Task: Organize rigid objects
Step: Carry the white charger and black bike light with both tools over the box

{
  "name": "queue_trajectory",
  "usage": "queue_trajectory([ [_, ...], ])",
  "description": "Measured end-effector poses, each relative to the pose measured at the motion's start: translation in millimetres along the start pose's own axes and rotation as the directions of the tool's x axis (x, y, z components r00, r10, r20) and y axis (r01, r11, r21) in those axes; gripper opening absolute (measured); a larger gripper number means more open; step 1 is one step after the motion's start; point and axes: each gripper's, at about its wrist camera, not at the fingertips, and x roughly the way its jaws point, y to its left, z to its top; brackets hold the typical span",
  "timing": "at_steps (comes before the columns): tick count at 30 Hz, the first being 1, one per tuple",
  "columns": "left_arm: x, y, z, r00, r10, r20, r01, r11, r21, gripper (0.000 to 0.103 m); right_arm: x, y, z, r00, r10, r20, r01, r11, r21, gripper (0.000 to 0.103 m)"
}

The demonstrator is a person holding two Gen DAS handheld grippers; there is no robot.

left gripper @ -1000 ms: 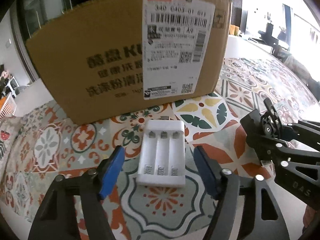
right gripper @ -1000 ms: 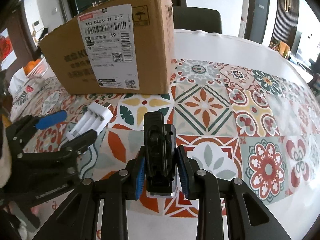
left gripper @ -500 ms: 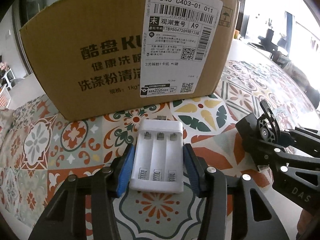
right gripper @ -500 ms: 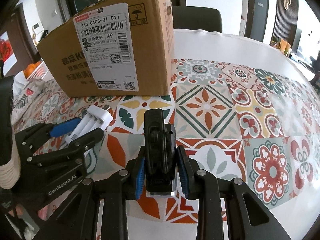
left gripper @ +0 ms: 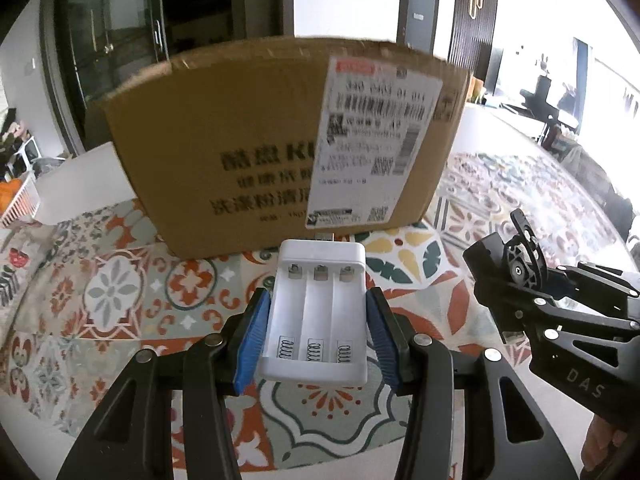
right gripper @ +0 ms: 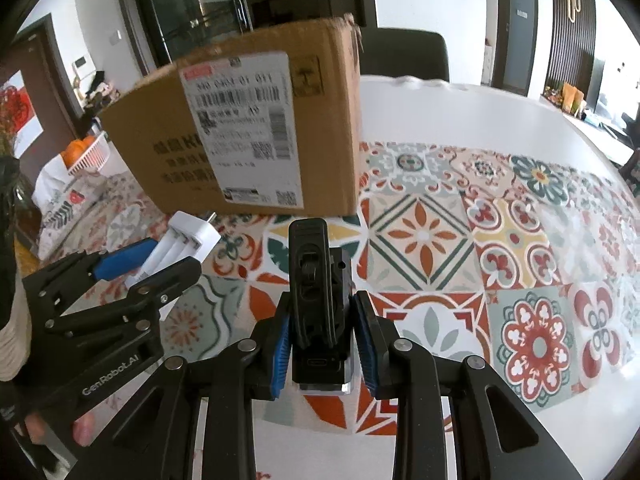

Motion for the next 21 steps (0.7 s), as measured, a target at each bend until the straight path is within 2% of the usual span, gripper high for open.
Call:
queue_trajectory([
  [21,-92,5,36,0.995,0.048,0.083,-0.044,0.998,-0.054,0.048,-79,29,35,0.992,0.006,0.123,0.000,0.999,-0.047,0.030],
])
